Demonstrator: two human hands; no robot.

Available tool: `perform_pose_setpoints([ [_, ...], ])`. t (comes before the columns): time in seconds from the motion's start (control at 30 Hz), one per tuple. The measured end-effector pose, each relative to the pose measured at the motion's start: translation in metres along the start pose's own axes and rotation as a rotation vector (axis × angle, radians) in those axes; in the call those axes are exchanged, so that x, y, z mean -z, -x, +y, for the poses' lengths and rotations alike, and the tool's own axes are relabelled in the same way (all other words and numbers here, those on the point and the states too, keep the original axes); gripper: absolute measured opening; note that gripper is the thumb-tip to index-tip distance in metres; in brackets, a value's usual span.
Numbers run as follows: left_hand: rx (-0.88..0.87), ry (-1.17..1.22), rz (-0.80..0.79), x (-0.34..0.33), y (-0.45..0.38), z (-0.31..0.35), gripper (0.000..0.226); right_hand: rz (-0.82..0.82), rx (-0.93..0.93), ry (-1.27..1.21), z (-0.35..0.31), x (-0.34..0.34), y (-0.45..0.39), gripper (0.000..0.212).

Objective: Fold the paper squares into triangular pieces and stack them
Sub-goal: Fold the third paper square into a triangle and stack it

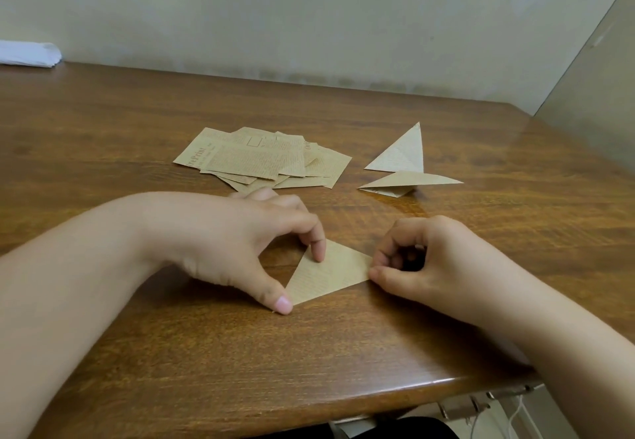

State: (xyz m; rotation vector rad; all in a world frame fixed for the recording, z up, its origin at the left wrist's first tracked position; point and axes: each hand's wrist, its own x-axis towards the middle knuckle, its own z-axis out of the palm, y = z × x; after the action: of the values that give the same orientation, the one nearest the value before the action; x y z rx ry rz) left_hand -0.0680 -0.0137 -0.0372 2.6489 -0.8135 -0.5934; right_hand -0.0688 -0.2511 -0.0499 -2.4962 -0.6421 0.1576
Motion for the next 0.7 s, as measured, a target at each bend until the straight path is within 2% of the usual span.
perform_pose_setpoints([
  [0.6,0.001,-0.009,-0.001,0.0,0.0,-0.002,0.052,0.014,-0.175,0.034,0.015,0.013,0.0,0.008],
  [0.7,0.007,0.007,0.024,0.0,-0.001,-0.003,0.05,0.133,-0.142,0.101,0.015,0.009,0.004,0.007],
])
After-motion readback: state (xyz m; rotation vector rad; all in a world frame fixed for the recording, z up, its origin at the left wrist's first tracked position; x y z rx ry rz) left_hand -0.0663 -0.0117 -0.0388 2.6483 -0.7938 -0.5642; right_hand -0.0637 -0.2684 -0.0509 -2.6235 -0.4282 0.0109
